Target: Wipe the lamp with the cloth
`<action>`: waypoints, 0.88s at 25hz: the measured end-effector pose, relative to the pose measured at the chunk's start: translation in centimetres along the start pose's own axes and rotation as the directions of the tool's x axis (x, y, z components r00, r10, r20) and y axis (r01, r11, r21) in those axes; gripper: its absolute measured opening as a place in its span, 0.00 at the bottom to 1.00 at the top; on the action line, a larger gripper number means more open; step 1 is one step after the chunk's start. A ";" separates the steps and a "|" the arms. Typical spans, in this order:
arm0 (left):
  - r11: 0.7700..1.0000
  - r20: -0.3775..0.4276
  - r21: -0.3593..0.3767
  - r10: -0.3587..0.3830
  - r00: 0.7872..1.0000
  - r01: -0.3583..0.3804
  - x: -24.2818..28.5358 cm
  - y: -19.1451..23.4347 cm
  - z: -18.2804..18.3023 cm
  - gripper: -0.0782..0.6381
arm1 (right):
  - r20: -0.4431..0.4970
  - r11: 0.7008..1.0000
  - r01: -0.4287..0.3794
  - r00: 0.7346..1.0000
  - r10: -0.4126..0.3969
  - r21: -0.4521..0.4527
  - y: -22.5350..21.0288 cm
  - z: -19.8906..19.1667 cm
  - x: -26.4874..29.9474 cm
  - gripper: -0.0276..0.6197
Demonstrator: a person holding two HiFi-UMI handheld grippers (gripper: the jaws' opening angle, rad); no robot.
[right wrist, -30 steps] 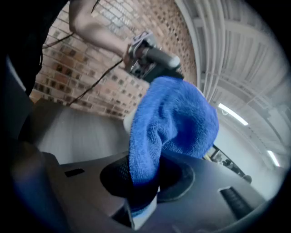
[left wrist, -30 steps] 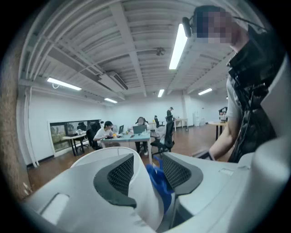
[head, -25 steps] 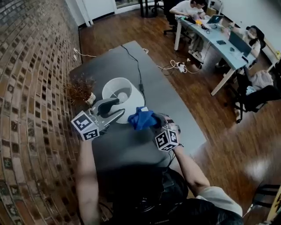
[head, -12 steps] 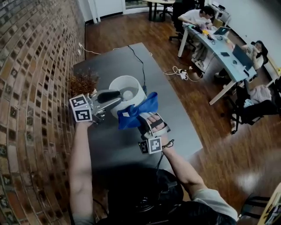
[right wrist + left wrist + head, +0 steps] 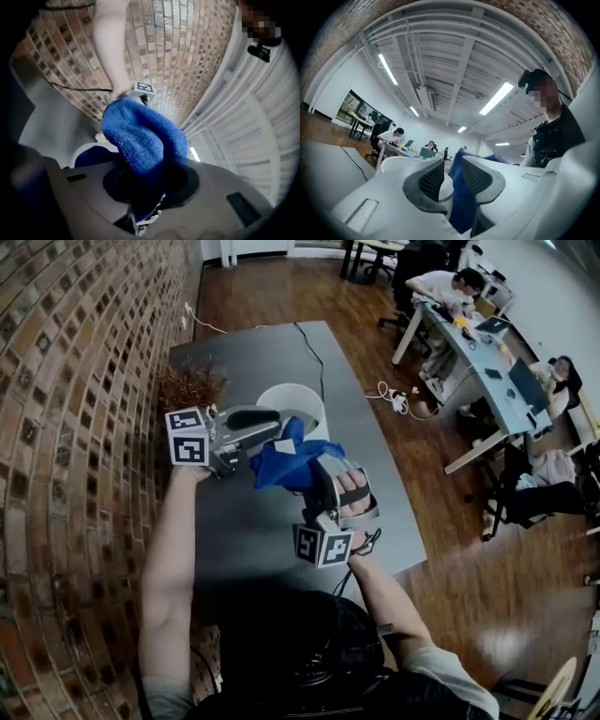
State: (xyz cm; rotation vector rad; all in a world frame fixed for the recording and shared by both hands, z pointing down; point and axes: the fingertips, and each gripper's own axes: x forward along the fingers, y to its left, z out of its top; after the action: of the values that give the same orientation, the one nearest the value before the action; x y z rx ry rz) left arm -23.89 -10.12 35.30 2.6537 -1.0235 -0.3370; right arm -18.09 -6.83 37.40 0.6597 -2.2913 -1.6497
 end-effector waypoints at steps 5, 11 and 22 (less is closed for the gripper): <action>1.000 0.018 -0.010 0.014 1.000 -0.014 -0.4 0.1 -0.2 0.24 | -0.032 0.985 -0.094 0.995 0.090 -0.146 8.3 0.9 2.4 0.17; 0.998 -0.025 0.046 0.042 0.999 -0.041 -0.3 0.0 -0.9 0.25 | -0.169 0.827 -0.552 0.829 0.533 -0.103 24.4 -4.2 -3.1 0.17; 0.971 -0.132 0.194 0.164 0.978 -0.137 -0.1 0.3 -2.0 0.25 | -0.009 0.962 0.017 1.000 -0.015 0.271 0.5 -4.3 0.0 0.17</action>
State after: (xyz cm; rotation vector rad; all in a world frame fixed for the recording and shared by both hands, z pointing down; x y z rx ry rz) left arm -23.52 -9.91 37.27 2.6892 -1.2526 -0.0132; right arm -16.26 -10.29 39.34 0.7399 -2.5382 -1.3473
